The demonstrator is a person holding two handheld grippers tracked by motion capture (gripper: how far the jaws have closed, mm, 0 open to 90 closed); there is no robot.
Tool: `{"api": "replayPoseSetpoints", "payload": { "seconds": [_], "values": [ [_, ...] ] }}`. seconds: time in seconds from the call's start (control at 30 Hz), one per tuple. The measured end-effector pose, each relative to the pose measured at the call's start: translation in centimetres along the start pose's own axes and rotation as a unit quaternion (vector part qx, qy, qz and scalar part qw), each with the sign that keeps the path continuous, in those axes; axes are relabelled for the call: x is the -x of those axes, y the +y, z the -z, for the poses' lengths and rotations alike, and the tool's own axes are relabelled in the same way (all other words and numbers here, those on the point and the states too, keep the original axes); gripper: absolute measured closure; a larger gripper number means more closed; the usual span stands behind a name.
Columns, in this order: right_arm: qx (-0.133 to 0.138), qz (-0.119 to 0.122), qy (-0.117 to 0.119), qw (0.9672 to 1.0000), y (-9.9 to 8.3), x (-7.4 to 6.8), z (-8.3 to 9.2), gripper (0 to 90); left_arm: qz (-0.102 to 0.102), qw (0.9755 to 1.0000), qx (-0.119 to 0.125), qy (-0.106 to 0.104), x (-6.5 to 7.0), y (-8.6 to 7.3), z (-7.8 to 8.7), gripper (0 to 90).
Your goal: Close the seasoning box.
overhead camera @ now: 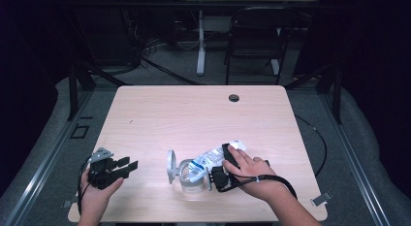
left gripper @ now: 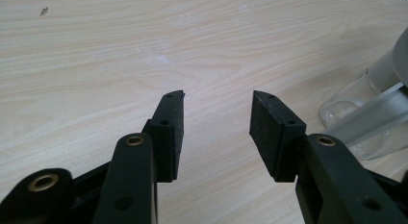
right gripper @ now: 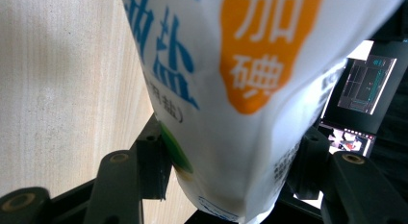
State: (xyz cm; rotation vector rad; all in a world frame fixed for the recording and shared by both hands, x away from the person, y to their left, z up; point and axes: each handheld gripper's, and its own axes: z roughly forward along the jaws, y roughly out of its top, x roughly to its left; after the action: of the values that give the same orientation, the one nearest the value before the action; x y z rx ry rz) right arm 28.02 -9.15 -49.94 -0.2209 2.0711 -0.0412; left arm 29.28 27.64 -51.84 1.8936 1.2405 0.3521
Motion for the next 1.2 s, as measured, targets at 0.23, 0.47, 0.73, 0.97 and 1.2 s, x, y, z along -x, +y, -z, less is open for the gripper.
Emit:
{"api": "replayPoseSetpoints", "payload": {
  "seconds": [0.23, 0.47, 0.73, 0.97, 1.2],
  "values": [
    [0.0, 0.005, -0.002, 1.0, 0.09, 0.05, 0.01, 44.2, 0.003, 1.0, 0.002, 0.0, -0.08, -0.01, 0.06, 56.4],
    [-0.005, 0.009, -0.002, 0.9999, 0.13, 0.14, 0.15, 44.2, 0.002, 1.0, 0.0, -0.001, -0.06, 0.0, 0.05, 56.4],
    [0.0, 0.008, -0.003, 1.0, 0.12, 0.07, 0.06, 44.6, 0.003, 1.0, 0.002, 0.002, -0.09, -0.03, 0.05, 56.5],
    [0.001, 0.013, -0.005, 0.9999, 0.14, 0.12, 0.06, 44.6, 0.004, 1.0, 0.003, 0.001, -0.14, -0.05, 0.04, 56.6],
    [0.0, 0.016, -0.007, 0.9998, 0.17, 0.1, 0.09, 44.6, 0.004, 1.0, 0.003, 0.001, -0.14, -0.05, 0.05, 56.6]
  ]
}}
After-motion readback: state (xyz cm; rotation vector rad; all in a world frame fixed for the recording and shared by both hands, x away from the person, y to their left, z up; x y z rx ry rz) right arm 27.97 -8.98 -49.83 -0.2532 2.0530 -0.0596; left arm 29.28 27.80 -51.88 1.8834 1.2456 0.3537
